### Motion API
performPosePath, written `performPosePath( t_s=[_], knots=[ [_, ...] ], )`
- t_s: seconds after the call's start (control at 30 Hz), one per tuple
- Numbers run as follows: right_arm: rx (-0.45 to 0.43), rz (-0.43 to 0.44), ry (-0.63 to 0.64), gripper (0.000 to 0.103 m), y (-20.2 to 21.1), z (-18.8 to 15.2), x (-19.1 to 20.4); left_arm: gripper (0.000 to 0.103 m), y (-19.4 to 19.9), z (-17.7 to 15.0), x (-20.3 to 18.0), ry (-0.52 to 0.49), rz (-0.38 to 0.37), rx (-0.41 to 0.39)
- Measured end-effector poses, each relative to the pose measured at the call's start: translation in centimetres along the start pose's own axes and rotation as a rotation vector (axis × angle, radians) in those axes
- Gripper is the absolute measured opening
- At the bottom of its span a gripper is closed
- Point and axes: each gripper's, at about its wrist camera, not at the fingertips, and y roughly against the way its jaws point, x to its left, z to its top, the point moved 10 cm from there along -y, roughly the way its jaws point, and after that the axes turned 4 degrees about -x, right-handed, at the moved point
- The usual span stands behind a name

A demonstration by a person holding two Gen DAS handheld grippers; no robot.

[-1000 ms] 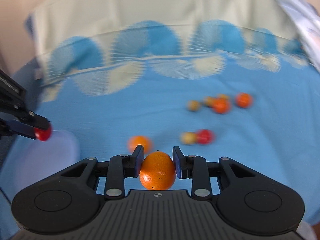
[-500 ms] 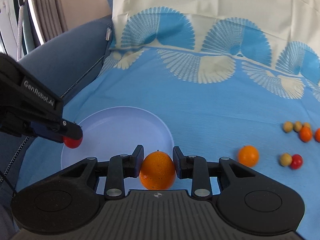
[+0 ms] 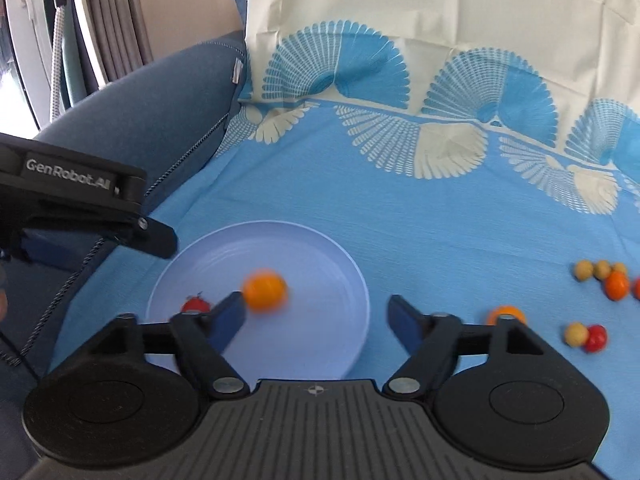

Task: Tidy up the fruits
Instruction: 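Carry the red tomato and tangerine to the plate and open both tools, then move both tools back toward the remaining fruits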

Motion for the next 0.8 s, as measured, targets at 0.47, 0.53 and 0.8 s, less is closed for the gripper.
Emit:
performPosePath(
  t_s=[0.47,0.53,0.8],
  knots=[
    [-0.08,-0.09,-0.127,0.096,13.0,-3.2,-0.7,0.103,10.9,-5.6,-0.1,-0.049,0.015,-0.055],
    [-0.105,-0.091,-0.131,0.096,14.2,-3.1,-0.5,0.103,12.0,-5.9,-0.2,-0.049,0.009,-0.066],
    [-0.137,-0.083,-0.126,0.097,17.4,-3.9,0.2,0.103,14.2,-7.5,-0.6,-0.057,0.012,-0.073]
  ],
)
